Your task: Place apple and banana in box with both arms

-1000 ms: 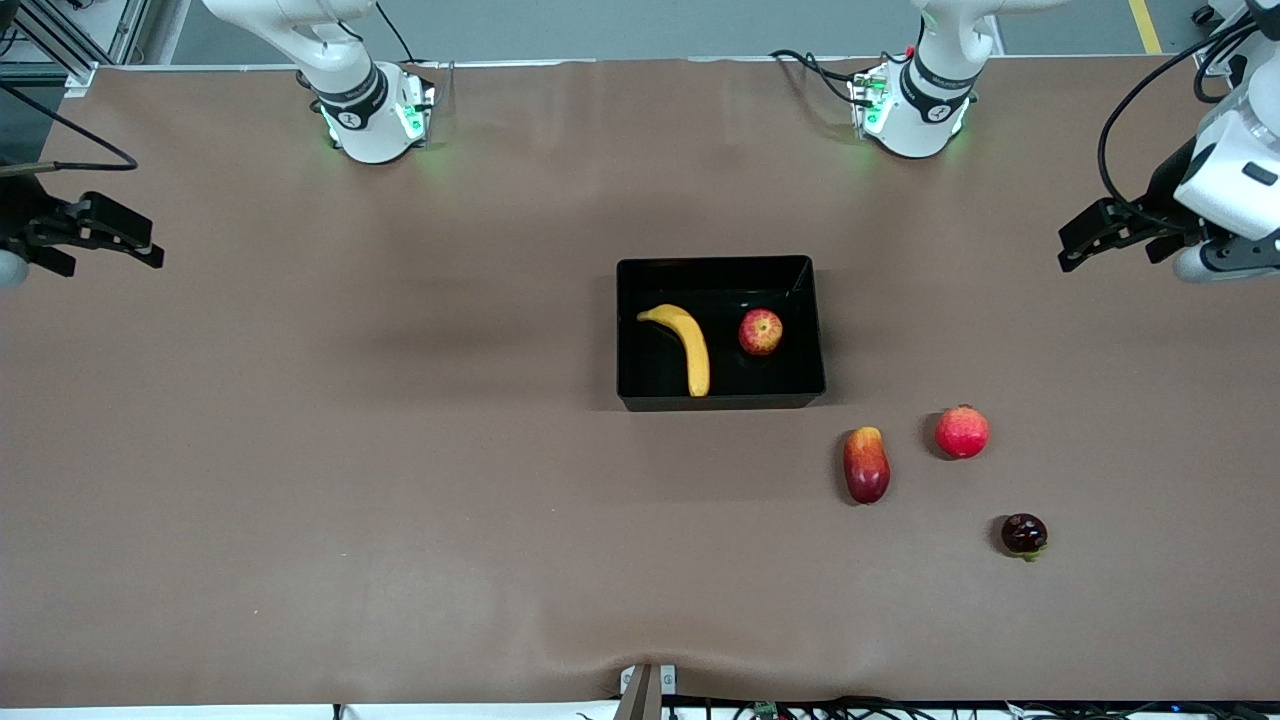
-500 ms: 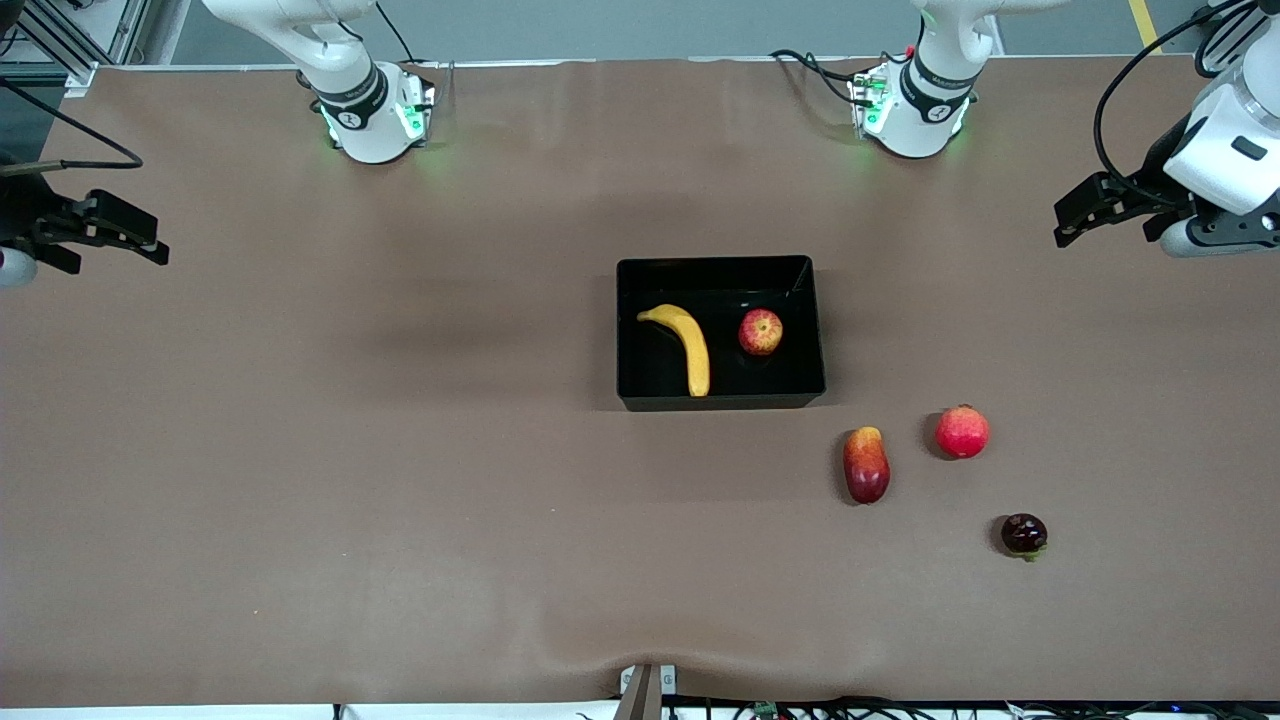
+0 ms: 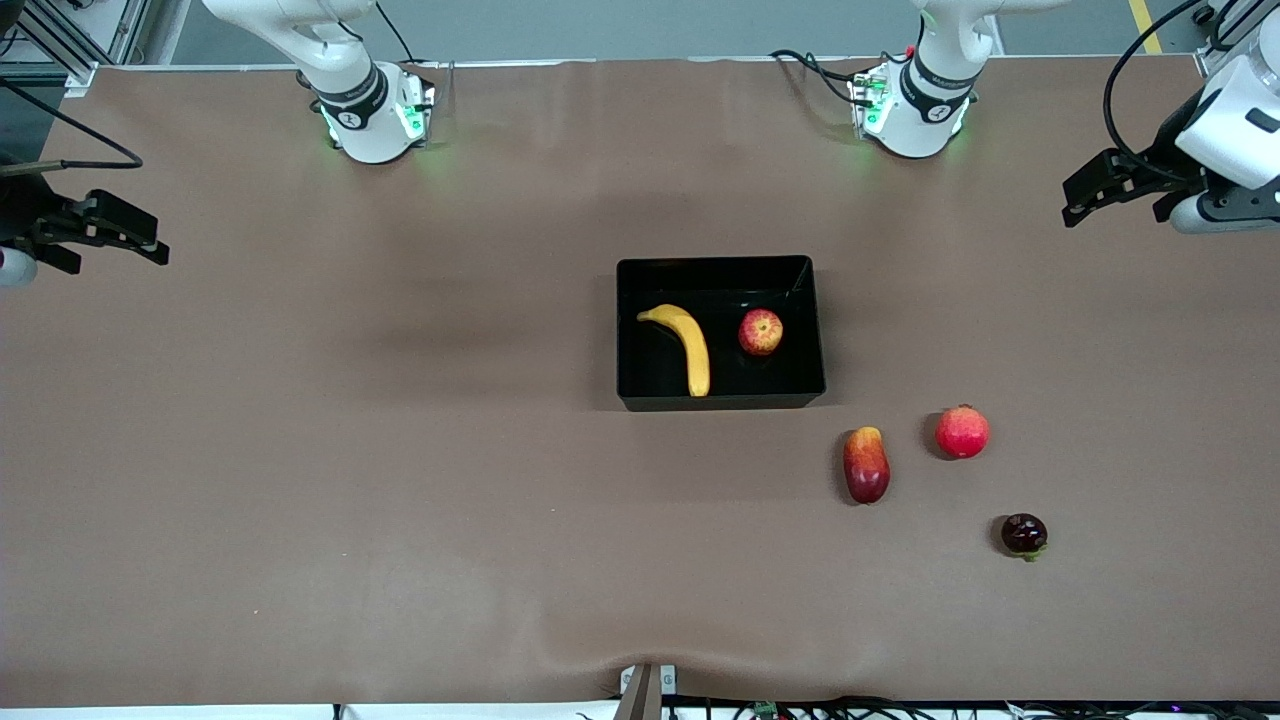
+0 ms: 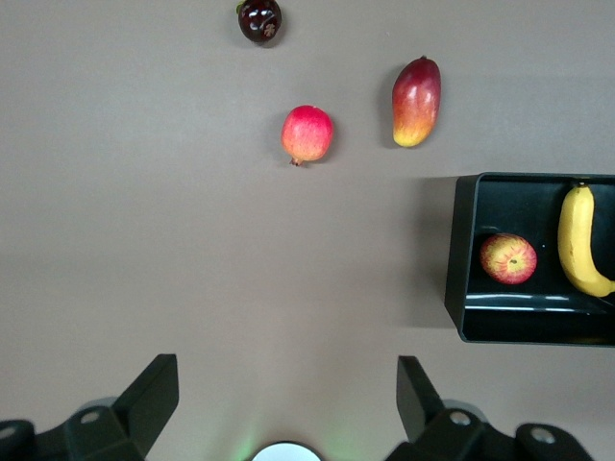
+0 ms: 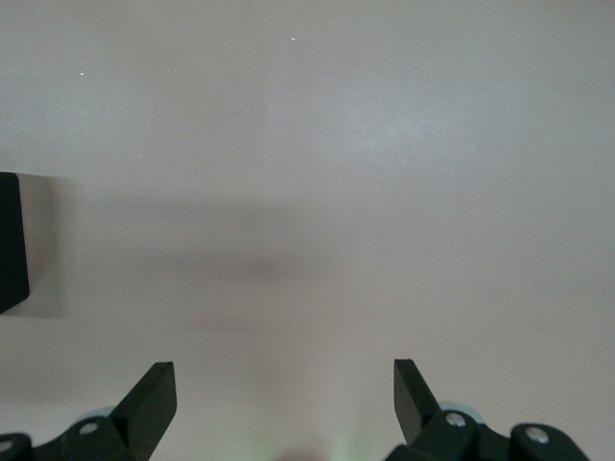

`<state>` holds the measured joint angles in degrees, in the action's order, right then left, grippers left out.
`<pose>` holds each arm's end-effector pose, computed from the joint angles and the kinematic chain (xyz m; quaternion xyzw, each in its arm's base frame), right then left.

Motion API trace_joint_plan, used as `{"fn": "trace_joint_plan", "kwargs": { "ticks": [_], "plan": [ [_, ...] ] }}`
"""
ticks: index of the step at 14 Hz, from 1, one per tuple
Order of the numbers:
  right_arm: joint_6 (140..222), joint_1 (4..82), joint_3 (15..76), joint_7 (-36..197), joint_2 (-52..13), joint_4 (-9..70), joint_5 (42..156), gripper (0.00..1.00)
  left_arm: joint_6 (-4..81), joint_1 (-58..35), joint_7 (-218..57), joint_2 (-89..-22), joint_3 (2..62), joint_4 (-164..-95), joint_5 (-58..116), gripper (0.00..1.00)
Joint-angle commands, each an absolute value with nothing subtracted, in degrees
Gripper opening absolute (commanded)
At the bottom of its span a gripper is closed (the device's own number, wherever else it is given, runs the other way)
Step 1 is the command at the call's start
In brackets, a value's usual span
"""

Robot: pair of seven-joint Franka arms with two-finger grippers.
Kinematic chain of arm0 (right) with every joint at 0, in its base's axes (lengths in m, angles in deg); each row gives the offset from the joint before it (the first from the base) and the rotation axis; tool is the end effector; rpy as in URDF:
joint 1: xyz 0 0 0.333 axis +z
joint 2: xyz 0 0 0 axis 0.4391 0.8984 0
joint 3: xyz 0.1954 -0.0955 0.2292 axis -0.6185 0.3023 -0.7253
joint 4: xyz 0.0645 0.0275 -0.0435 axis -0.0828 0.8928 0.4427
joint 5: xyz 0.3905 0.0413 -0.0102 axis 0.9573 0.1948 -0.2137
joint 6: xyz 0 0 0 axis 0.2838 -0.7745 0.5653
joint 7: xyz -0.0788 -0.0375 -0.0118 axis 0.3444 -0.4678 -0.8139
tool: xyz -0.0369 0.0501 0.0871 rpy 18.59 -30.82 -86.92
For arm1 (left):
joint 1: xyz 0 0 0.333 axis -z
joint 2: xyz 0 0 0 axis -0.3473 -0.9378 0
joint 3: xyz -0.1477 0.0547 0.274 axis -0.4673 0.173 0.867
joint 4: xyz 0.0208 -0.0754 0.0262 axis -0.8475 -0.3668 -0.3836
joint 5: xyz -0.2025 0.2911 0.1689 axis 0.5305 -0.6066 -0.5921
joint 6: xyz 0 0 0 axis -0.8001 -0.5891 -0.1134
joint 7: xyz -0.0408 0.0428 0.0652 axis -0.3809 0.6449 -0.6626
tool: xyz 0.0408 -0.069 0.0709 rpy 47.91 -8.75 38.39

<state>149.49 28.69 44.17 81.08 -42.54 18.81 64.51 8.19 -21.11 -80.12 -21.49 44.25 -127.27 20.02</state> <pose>0.5488 -0.0096 0.6340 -0.9985 -0.0394 0.0310 0.0206 0.4993 -0.0498 0.6366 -0.9996 -0.0146 0.0192 0.0127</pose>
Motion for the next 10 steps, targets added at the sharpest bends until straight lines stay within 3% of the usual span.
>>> {"fn": "trace_joint_plan", "kwargs": {
  "ticks": [1, 10],
  "plan": [
    [149.3, 28.9, 44.1, 80.2, -42.3, 18.3, 64.4, 1.00, 4.2, -21.8, -80.9, -20.7, 45.1, -125.1, 20.2, 1.00],
    [149.1, 29.6, 44.0, 80.1, -42.1, 18.3, 64.4, 1.00, 4.2, -22.1, -79.9, -22.4, 45.1, -122.7, 20.2, 1.00]
  ]
}}
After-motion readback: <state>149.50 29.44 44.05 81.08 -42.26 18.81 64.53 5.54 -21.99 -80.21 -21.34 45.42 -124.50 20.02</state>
